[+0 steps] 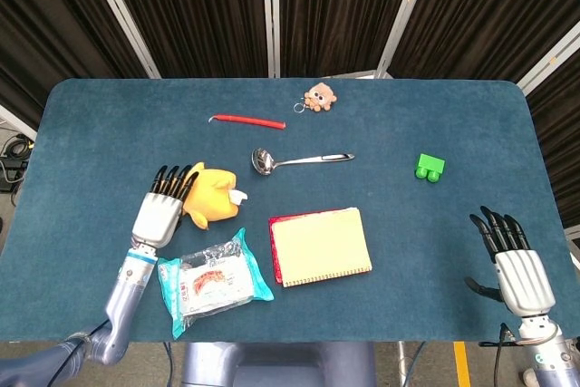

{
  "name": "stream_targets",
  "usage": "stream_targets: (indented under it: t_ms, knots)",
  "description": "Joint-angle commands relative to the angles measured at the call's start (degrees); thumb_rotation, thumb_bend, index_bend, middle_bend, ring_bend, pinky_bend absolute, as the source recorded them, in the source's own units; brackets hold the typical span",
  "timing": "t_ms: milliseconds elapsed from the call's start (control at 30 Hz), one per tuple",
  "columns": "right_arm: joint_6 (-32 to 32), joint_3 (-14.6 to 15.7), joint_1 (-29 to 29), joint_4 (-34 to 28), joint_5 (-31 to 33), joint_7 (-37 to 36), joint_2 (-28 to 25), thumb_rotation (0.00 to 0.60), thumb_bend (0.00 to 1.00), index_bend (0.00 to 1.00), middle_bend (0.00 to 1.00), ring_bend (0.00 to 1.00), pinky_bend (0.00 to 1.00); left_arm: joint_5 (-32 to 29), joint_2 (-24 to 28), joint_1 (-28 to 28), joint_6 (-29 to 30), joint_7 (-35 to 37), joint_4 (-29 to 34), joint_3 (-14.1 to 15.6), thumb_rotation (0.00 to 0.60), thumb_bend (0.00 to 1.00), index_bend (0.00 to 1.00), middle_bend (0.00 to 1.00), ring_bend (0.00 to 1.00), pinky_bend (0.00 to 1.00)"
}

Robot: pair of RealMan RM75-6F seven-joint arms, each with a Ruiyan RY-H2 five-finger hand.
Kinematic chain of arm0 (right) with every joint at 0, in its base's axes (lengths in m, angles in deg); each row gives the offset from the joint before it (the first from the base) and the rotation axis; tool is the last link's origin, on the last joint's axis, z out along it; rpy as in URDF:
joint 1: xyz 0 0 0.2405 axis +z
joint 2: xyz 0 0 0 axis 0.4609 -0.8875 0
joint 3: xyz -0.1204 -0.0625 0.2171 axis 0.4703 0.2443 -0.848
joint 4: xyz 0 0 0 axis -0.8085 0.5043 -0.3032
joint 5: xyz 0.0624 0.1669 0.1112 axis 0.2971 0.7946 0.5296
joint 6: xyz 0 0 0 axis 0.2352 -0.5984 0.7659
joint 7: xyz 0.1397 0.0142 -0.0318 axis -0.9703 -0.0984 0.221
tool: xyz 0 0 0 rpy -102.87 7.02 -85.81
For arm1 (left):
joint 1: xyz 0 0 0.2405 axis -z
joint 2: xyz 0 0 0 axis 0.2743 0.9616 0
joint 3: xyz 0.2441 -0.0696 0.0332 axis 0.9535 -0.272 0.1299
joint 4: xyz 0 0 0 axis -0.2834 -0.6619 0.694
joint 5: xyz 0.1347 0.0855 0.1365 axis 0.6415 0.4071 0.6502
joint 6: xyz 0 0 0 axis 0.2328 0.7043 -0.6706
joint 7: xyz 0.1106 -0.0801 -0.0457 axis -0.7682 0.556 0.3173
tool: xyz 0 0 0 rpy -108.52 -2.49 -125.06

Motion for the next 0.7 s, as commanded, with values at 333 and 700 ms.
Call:
stream_targets:
  t_ms: [333, 700]
  knots:
    - [0.65, -0.23, 0.2, 0.13, 0.77, -1.34, -0.33, 0.6, 0.08, 0.0, 0.0, 0.0, 0.0, -5.6, -6.84, 2.54, -2.15, -0.33, -8.94, -1.86, 0.6, 1.0, 0.0, 0.0, 0.0, 0.0]
    - [0.83, 0.05, 0.29, -0.06, 0.37, -0.84, -0.18, 0.6, 0.08, 0.0, 0.0, 0.0, 0.0, -5.91, -10.43, 4.75, -3.87, 0.05, -14.15, -0.81, 0.6, 1.0, 0.0, 0.0, 0.0, 0.0]
